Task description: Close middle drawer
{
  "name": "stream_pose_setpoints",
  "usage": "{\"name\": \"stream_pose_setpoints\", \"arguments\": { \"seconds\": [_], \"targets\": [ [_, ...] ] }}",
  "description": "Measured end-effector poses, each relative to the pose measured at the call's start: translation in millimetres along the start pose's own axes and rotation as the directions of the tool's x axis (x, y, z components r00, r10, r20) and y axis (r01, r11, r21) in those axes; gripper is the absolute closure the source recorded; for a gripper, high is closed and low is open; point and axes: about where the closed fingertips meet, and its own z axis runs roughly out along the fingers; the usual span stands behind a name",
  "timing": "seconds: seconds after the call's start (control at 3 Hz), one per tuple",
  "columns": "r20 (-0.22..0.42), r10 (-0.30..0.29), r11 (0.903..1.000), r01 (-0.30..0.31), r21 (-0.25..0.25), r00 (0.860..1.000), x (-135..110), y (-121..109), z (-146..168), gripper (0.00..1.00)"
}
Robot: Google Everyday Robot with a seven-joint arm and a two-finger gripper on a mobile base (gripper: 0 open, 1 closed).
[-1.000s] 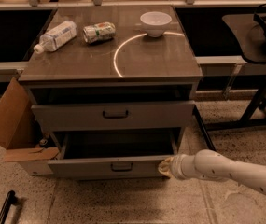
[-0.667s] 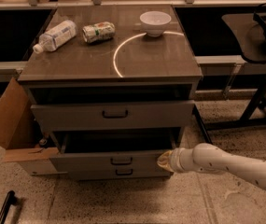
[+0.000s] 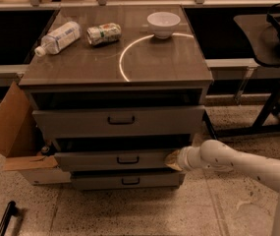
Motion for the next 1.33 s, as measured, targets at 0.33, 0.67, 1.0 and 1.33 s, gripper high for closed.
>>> {"name": "stream_pose_setpoints", "arguments": {
  "seconds": [0.33,0.67,1.0,1.33],
  "targets": [
    [-0.002,0.01,0.9999,-0.01,0.002,1.0,0.3,-14.1,2.7,1.0],
    [0.012,-0.025,0.9996,0.025,0.011,1.0,-4.9,-7.0,-17.7,1.0],
    [0.043,-0.057,0.9984,0.057,-0.003,0.997,-6.0,31.5,-56.5,1.0],
    [0.09,-0.058,0.9973,0.062,-0.04,0.994,-4.0,61.4,-85.7,1.0]
  ]
}}
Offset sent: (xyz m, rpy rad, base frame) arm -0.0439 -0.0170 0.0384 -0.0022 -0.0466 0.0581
